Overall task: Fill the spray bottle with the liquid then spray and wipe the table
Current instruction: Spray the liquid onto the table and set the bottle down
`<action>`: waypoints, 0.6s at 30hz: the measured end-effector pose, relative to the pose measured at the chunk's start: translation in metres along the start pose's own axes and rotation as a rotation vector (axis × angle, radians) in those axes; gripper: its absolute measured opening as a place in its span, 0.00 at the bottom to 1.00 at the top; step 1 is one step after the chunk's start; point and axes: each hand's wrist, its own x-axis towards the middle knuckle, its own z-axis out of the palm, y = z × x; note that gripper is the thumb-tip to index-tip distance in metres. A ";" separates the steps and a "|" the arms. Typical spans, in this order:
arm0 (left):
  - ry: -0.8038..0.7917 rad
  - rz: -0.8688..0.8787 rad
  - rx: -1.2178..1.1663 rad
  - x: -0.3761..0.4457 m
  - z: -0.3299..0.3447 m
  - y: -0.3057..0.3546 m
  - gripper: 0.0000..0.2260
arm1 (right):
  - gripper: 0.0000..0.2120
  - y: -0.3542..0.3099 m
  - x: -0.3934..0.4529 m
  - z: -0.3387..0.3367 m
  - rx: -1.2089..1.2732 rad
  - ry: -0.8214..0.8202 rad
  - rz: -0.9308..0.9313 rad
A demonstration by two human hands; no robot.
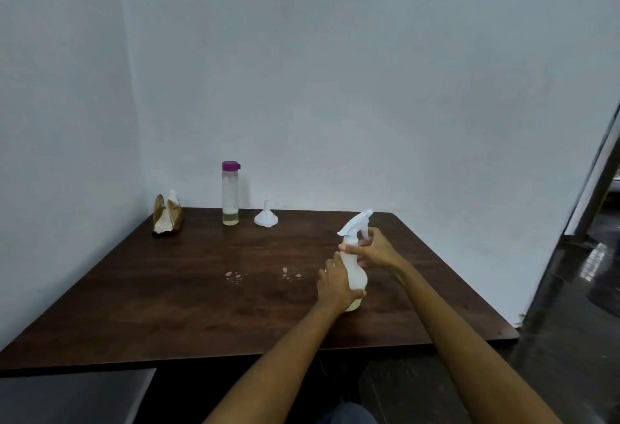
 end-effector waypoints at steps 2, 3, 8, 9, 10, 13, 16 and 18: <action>0.038 -0.005 -0.056 0.004 0.007 -0.002 0.45 | 0.36 0.013 -0.002 -0.004 0.016 -0.135 0.047; 0.037 0.013 -0.080 0.008 0.008 -0.005 0.45 | 0.32 0.021 0.000 -0.004 -0.020 -0.195 0.045; -0.111 0.194 -0.173 0.027 -0.009 -0.022 0.45 | 0.18 0.031 0.011 -0.001 -0.025 -0.200 -0.106; -0.116 0.203 -0.180 0.033 -0.013 -0.025 0.45 | 0.19 0.029 0.017 0.000 -0.045 -0.202 -0.131; -0.113 0.204 -0.186 0.039 -0.017 -0.028 0.44 | 0.19 0.025 0.023 0.001 -0.082 -0.204 -0.147; -0.073 0.184 -0.222 0.070 -0.029 -0.041 0.41 | 0.19 0.014 0.058 0.012 -0.170 -0.109 -0.180; 0.070 0.086 -0.279 0.108 -0.046 -0.058 0.40 | 0.23 0.005 0.103 0.031 -0.226 0.133 -0.165; 0.117 0.059 -0.229 0.137 -0.054 -0.071 0.37 | 0.25 0.001 0.130 0.045 -0.213 0.268 -0.092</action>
